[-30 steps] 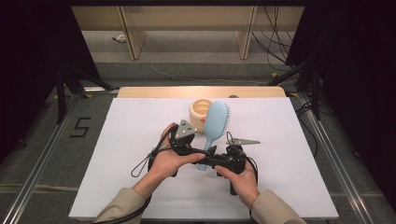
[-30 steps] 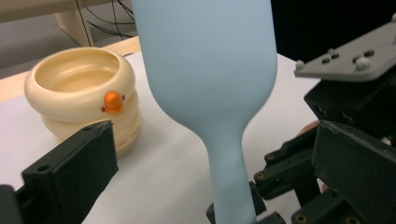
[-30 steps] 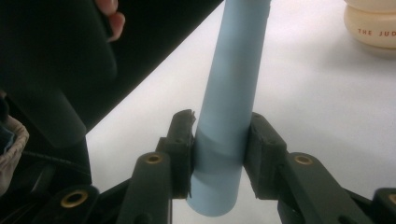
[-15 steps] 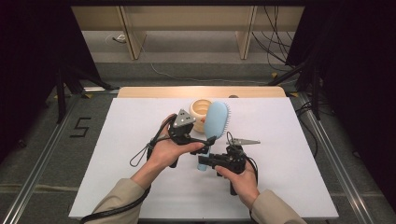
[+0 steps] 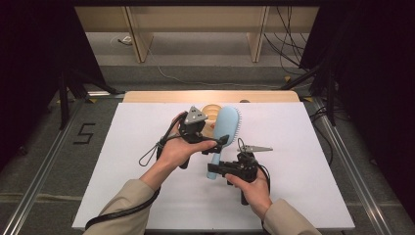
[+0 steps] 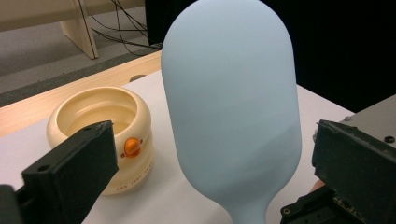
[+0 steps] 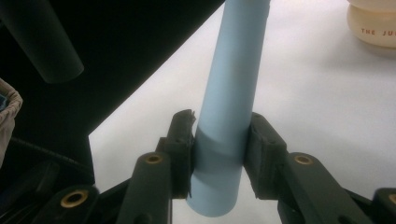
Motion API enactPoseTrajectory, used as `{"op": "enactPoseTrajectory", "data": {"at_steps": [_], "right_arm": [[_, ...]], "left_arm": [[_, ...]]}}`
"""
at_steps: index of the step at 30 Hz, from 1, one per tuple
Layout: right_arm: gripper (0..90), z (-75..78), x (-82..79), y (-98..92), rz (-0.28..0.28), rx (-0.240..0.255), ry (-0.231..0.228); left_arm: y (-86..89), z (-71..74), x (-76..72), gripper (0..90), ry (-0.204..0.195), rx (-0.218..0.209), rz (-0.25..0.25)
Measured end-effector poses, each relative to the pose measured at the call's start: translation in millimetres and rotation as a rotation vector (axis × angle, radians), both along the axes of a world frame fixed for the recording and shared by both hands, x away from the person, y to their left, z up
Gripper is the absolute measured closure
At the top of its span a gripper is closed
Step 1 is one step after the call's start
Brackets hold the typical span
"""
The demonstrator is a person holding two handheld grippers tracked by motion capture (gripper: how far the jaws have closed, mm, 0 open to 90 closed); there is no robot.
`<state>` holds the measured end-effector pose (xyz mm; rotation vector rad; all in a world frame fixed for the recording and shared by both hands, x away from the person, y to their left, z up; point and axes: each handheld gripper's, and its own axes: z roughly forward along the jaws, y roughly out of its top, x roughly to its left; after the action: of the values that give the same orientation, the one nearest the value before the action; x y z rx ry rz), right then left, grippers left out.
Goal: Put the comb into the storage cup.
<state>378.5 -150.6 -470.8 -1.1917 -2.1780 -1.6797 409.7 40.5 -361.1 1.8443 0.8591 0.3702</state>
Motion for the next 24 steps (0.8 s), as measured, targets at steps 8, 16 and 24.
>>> {"op": "enactPoseTrajectory", "data": {"at_steps": [8, 16, 24], "right_arm": [[66.2, 0.1, -0.5, 1.0, 0.004, 0.0, -0.001], [66.2, 0.1, -0.7, 1.1, 0.004, -0.001, 0.0], [66.2, 0.2, -1.1, 1.5, 0.007, -0.003, -0.002]], "left_arm": [[-5.6, 5.2, 5.7, 0.0, 0.001, -0.01, -0.002], [-14.4, 12.3, 11.4, 0.0, -0.005, 0.003, -0.006], [-20.0, 13.7, 18.2, 0.0, 0.003, -0.001, -0.001]]}}
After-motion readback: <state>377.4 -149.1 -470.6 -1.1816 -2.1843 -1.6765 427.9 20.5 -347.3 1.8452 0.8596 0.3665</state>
